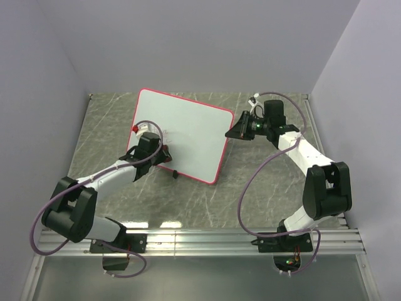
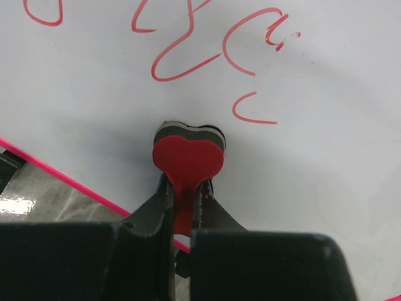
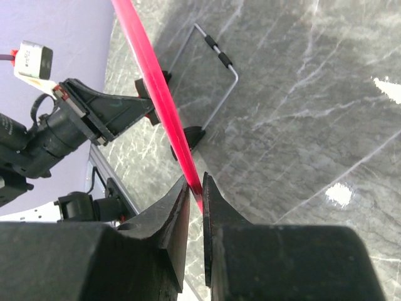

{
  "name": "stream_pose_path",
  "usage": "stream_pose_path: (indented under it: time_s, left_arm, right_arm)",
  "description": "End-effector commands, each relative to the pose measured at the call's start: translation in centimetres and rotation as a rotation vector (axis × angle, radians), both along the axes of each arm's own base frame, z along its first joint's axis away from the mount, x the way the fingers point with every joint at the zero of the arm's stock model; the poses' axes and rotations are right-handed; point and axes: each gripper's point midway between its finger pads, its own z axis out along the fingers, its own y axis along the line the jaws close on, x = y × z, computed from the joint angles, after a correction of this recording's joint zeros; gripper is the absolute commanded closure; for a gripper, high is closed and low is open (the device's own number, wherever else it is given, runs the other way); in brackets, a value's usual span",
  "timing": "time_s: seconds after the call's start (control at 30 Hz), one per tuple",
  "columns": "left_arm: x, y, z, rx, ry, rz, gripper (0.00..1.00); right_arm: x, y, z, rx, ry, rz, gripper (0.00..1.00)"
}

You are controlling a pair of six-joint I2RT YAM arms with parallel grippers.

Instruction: Erase the whiteboard

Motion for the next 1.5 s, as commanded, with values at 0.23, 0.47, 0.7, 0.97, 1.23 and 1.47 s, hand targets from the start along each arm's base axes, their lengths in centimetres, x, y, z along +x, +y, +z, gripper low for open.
stream_pose_path:
  time_s: [0.23, 0.47, 0.7, 0.97, 1.23, 1.47]
  left_arm:
    - [3.3, -5.0, 6.0, -0.046, -0.107, -0.093, 1.00]
    - [6.7, 0.1, 6.4, -0.020, -0.124, 0.007, 1.00]
    - [6.1, 8.4, 1.1, 0.022, -0.036, 0.158, 1.00]
    - [6.6, 8.3, 1.7, -0.049, -0.064, 0.133, 1.00]
    - [8.5, 2.1, 6.1, -0.133, -0.148, 0.024, 1.00]
    - [9.0, -5.0, 5.9, -0.156, -0.140, -0.082, 1.00]
  right_arm:
    - [0.2, 0.7, 4.4, 0.047, -0.091, 0.020, 1.00]
    - [-0.1, 0.8, 3.9, 0.037, -0.078, 0.023, 1.00]
    - [0.8, 0.8, 4.6, 0.020, -0.082, 0.020, 1.00]
    - [1.6, 1.3, 4.4, 0.031, -0.071, 0.017, 1.00]
    - [1.9, 2.5, 3.9, 0.037, -0.062, 0.037, 1.00]
    - [1.8, 3.8, 3.3, 0.032, -0.046, 0.062, 1.00]
